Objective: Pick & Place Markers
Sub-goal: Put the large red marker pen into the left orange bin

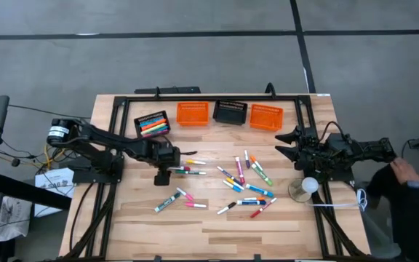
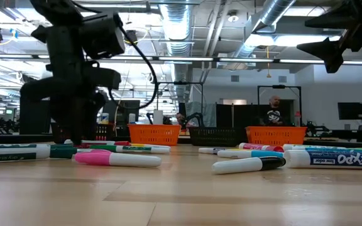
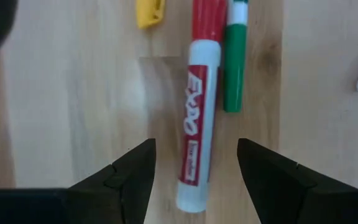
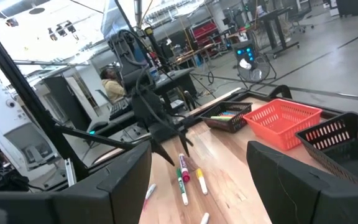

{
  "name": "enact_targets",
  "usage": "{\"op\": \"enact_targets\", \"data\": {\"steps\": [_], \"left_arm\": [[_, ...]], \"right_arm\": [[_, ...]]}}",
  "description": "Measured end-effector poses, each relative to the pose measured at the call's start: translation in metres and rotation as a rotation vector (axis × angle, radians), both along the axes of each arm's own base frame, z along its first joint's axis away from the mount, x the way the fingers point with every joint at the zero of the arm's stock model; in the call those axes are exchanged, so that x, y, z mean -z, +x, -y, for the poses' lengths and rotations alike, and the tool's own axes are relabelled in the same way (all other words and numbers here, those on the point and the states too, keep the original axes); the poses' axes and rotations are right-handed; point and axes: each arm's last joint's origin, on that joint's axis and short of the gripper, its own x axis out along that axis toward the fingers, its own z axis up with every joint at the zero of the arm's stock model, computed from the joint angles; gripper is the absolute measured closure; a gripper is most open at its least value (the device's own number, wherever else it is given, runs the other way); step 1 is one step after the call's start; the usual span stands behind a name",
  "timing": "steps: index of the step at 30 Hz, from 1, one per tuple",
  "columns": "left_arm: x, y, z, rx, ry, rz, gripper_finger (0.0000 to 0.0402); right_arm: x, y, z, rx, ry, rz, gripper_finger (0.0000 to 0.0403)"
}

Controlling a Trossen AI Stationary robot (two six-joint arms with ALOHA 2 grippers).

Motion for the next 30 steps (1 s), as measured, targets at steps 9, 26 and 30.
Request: {"op": "enact_targets", "data": {"steps": [9, 26, 30], "left_arm": [[0.016, 0.008, 0.000, 0.051, -0.028, -0.017, 0.0176], [0.016, 0.011, -0.006, 0.060, -0.053, 0.009, 0.0232], [0.016, 0.012, -0.006, 0.061, -0.052, 0.016, 0.0266]], "right_arm": [[0.000, 0.000, 0.000, 0.000, 0.000, 0.002, 0.0148], [0.000, 0.000, 0.000, 0.000, 0.001, 0.002, 0.0148], [0.000, 0.000, 0.000, 0.000, 0.001, 0.002, 0.0148]]}}
